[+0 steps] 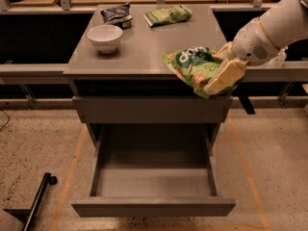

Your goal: Place green rice chip bag into middle drawer

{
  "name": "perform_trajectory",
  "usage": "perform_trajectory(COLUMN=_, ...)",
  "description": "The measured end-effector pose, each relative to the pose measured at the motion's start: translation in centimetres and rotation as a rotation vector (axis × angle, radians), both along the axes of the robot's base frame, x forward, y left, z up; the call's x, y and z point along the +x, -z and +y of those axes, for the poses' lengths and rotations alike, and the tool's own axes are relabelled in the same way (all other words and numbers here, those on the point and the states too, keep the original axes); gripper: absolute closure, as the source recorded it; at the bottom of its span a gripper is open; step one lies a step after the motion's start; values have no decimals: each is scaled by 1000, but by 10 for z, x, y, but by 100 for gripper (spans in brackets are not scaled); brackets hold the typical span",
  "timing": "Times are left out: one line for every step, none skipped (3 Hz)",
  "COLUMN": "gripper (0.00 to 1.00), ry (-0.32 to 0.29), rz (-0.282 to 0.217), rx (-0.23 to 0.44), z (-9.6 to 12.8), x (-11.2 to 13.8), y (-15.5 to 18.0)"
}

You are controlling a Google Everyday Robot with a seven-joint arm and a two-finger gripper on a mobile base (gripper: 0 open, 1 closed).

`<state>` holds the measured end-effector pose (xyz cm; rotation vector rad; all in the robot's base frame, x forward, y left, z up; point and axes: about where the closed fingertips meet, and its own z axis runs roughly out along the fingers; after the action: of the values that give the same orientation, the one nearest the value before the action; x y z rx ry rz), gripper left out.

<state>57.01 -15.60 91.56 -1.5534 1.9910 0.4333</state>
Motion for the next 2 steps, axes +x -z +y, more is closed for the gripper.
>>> perform_trajectory(gripper=100, ry=-51, rz=133, rx=9, z=13, x=-38, y=30)
perform_trajectory(gripper=100, ry=-58, rz=152, rx=7, z=15, x=-42, y=36)
